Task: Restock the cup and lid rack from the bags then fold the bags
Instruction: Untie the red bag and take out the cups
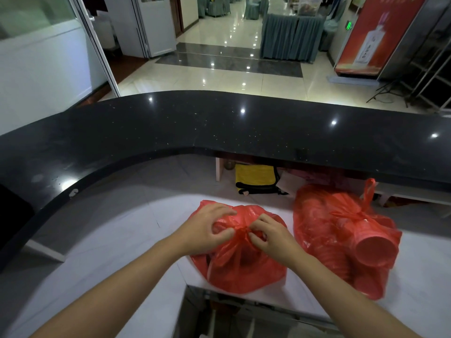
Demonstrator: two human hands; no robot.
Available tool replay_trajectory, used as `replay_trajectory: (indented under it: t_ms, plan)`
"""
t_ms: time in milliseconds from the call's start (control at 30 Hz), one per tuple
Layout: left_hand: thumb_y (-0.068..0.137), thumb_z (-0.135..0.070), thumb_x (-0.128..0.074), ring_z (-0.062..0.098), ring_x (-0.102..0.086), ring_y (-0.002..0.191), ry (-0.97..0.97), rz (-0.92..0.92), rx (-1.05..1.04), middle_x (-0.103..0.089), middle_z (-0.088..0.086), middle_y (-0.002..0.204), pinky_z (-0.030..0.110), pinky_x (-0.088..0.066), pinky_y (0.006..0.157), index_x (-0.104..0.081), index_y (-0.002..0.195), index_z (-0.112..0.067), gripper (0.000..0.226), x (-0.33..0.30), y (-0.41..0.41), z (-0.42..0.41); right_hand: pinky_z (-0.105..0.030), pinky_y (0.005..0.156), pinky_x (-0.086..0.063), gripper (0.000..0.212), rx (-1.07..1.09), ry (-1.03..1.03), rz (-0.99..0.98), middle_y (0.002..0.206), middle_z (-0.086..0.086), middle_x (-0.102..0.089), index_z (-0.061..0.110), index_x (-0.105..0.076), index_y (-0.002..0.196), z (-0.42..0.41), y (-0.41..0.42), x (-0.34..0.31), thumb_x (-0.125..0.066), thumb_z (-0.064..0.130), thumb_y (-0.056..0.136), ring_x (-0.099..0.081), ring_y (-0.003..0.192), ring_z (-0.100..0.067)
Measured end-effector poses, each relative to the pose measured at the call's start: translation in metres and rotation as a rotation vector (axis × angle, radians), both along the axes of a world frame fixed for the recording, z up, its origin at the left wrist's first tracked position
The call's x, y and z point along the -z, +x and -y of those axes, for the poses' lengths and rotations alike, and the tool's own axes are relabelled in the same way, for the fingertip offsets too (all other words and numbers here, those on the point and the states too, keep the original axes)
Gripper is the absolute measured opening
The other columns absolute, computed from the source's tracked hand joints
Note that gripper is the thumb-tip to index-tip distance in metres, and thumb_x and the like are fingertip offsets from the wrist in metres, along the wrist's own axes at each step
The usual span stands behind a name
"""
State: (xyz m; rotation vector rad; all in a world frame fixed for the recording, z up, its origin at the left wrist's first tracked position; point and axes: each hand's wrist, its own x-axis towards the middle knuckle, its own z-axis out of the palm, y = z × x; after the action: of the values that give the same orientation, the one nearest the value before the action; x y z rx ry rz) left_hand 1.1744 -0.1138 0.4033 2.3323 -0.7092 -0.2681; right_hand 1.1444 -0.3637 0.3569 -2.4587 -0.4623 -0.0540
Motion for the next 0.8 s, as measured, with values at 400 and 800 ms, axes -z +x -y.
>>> replay_trajectory:
  t_ms: [400,800]
  plan:
    - [0.091,-0.023,-0.062,0.011,-0.062,0.089,0.099,0.31,-0.191,-0.068,-0.013,0.095,0.029,-0.051,0.077,-0.069,0.095,-0.026,0.008,0.034,0.018,0.004,-0.012,0.073,-0.04,0.013,-0.05,0.028,-0.094,0.108,0.02,-0.044,0.023,-0.066,0.098,0.011,-0.003,0.005,-0.065,0.015,0.087,-0.051,0.083,-0.007]
    - [0.091,-0.025,-0.066,0.017,-0.07,0.085,-0.119,-0.357,-0.569,-0.075,-0.005,0.084,0.031,-0.055,0.076,-0.073,0.086,-0.026,0.009,0.028,0.048,-0.052,-0.021,0.079,-0.04,0.032,0.156,0.127,-0.244,0.111,0.006,-0.056,0.016,-0.07,0.073,0.068,-0.012,0.011,-0.053,-0.01,0.08,-0.054,0.088,0.0]
